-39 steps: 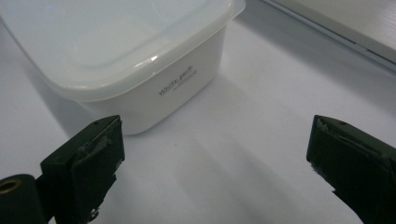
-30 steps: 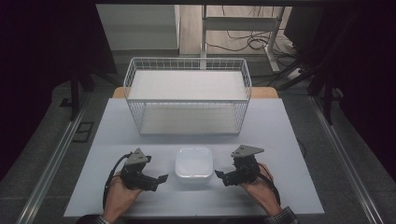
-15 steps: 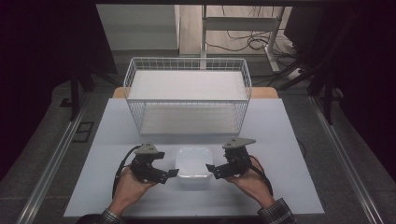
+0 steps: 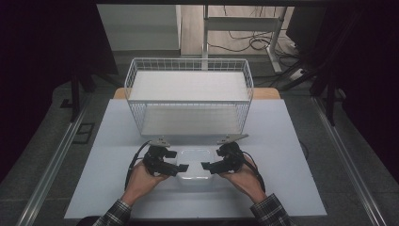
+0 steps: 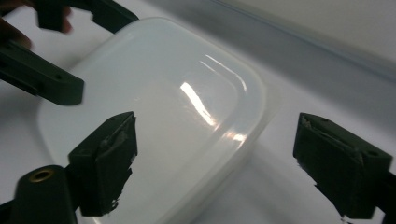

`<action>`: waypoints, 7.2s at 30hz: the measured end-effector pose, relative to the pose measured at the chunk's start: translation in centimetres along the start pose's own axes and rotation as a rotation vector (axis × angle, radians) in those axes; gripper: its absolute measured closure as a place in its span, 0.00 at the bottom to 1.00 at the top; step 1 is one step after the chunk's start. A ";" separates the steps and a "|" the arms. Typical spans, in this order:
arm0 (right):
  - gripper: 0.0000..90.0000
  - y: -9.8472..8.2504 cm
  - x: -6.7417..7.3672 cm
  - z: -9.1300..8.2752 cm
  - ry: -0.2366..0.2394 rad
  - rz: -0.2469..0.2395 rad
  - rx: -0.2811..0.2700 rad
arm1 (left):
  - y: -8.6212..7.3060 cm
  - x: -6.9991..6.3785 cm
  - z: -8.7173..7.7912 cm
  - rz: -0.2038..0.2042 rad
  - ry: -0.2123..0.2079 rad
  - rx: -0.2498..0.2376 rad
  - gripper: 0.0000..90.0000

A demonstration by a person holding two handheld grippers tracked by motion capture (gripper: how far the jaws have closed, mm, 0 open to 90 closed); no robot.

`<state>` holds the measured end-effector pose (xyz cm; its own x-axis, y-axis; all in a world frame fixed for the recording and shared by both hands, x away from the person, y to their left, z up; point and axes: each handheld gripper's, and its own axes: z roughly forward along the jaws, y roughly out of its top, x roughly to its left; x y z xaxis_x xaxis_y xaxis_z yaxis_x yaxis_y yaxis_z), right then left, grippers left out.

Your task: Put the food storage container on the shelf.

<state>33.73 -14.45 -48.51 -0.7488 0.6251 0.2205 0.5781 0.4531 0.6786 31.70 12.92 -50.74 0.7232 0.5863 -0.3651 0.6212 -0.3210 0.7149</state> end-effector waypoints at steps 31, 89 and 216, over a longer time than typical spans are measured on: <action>0.88 -1.5 1.6 -4.6 -0.022 0.105 -0.142 | -0.9 -1.9 -3.6 -0.100 0.058 -0.125 0.89; 0.87 17.0 1.0 -11.0 -0.046 -0.028 -0.384 | 15.9 -1.0 -14.9 0.005 0.198 -0.296 0.88; 0.01 12.5 -0.4 -7.3 -0.126 -0.168 -0.255 | 11.4 0.7 -9.7 0.176 0.065 -0.226 0.02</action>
<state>38.86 -13.63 -34.99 -0.7714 0.6362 0.0131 0.3382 0.3925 0.8553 36.32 16.91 -37.08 0.7884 0.5852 -0.1897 0.3997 -0.2529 0.8811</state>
